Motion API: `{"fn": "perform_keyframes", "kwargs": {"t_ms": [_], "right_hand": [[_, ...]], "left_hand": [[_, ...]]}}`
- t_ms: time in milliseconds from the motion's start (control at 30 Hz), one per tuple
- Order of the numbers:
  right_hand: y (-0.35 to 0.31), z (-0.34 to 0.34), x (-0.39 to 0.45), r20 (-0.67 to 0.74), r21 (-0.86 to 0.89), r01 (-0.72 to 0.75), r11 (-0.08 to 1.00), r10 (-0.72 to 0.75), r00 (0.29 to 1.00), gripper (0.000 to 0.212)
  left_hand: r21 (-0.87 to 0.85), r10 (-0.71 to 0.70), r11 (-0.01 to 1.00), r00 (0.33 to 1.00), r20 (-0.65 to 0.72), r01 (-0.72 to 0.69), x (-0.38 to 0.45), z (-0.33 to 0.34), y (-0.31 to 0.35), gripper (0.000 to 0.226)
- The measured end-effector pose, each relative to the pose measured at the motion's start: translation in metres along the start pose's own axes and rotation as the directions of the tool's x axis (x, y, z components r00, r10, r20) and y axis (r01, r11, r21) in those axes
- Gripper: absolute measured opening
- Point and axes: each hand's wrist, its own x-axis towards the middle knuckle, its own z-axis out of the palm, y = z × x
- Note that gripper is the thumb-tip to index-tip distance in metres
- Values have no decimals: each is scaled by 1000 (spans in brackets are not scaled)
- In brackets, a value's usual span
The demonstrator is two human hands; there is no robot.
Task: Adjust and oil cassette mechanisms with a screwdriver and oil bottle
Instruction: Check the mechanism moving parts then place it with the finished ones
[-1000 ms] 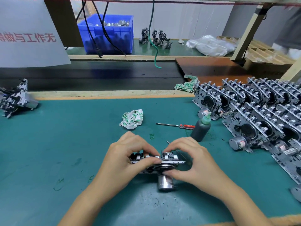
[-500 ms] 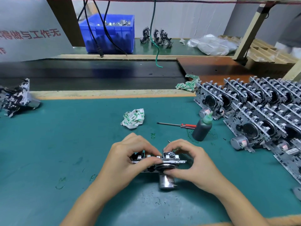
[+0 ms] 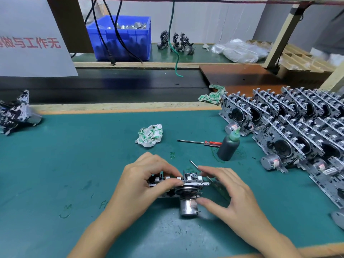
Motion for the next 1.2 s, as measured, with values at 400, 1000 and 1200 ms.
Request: {"fn": "perform_keyframes", "kwargs": {"t_ms": [400,1000,1200], "right_hand": [[-31,-29,65,52,-26,185,982,-183,982,19],[23,-99,199,235,-479,-19,878,149,961,35],[53,-89,185,110,-462,-135,876,208,972,30]], "left_hand": [[394,177,875,944,279,-281,50,-26,3,30],[564,141,711,870,472,-421,240,39,-4,26],[406,-134,909,988,70,95,178,76,-37,43]]}}
